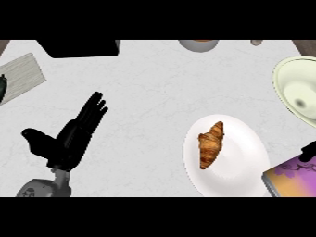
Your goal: Pick the can from the plate and place it in the bowl
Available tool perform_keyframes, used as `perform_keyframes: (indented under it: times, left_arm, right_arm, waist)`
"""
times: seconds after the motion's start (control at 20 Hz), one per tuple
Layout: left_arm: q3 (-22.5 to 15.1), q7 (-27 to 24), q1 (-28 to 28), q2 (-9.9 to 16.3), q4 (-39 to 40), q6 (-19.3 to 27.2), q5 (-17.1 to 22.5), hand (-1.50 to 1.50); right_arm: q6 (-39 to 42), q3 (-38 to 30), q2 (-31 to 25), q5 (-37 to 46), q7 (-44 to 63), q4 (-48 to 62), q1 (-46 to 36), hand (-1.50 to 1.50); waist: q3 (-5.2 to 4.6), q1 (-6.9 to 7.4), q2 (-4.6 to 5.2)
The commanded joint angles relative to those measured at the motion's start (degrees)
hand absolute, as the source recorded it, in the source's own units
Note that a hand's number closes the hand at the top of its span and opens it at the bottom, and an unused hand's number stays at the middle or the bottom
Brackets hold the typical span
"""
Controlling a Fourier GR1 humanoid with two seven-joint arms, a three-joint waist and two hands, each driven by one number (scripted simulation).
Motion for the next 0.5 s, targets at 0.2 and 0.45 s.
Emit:
perform_keyframes:
  times: [0.2,0.45]
  left_arm:
    - [1.72,-1.33,-1.29,0.18,2.55,-2.26,0.03,0.0]
    - [0.9,1.03,-2.15,-1.79,0.87,-1.29,-0.14,0.0]
  right_arm:
    - [-5.3,-14.51,-9.7,-10.95,1.47,-5.28,4.7,1.5]
    - [-1.85,-23.03,-8.18,-19.66,-5.12,2.2,4.42,1.5]
  waist:
    - [0.06,-0.26,0.19]
    - [0.09,0.84,0.4]
